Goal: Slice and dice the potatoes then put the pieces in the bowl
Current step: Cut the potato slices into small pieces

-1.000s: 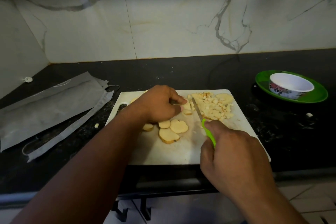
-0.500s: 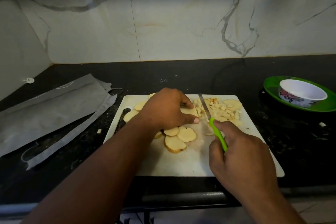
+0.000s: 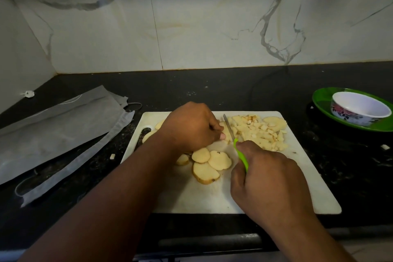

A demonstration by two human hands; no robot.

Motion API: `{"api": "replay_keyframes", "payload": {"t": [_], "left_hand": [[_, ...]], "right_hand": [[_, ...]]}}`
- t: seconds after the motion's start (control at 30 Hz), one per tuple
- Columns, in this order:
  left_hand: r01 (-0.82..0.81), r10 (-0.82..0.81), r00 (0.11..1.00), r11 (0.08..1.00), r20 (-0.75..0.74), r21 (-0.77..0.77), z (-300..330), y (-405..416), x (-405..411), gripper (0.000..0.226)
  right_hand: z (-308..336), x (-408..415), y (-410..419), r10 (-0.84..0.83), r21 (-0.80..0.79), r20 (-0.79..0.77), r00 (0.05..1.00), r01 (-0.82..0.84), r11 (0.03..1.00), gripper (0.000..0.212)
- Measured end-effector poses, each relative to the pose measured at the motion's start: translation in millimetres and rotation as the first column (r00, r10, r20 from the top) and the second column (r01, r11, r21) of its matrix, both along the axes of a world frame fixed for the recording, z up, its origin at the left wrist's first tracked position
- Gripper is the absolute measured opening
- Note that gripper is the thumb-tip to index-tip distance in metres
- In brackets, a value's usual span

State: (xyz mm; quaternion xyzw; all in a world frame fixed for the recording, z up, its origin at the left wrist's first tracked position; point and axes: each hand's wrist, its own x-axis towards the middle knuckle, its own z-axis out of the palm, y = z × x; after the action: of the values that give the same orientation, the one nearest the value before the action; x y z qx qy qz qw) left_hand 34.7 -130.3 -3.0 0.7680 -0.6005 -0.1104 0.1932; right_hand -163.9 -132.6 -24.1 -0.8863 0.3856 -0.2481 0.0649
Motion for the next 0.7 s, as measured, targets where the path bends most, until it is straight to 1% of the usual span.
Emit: {"api": "replay_keyframes", "payload": {"t": [0.07,0.13,0.23,0.47,0.63,0.7], "left_hand": [[-0.023,0.023,1.000,1.000,-0.010,-0.005,-1.9,-2.5,0.3,0.018],[-0.049,0.049,0.998,0.999,-0.033,-0.015,-4.7,-4.2,0.1,0.014],[-0.078,0.077,0.996,0.997,-0.052,-0.026,-6.3,-4.5,-1.3,0.013],[-0.132,0.132,0.991,0.991,0.013,-0.026,-6.4,-3.1,-8.1,0.019],[-0.145,0.144,0.989,0.988,-0.022,-0.049,-8.8,0.0,-8.1,0.019],[-0.149,0.145,0.988,0.987,-0.053,-0.067,-10.8,1.1,-6.9,0.016]], "right_hand": [[1.1,1.4,0.5,0.014,-0.018,-0.039,0.999,-0.015,1.000,0.027],[4.3,2.6,0.0,0.051,0.015,-0.042,0.998,-0.051,0.999,0.032],[8.8,-0.8,-0.1,0.072,0.052,-0.065,0.995,-0.068,0.996,0.037],[10.4,-22.8,16.2,0.096,0.092,-0.102,0.990,-0.087,0.992,0.040],[17.4,-46.3,33.9,0.078,0.054,-0.122,0.989,-0.072,0.996,0.043],[23.0,-44.7,33.6,0.056,0.003,-0.101,0.993,-0.056,0.998,0.041]]}}
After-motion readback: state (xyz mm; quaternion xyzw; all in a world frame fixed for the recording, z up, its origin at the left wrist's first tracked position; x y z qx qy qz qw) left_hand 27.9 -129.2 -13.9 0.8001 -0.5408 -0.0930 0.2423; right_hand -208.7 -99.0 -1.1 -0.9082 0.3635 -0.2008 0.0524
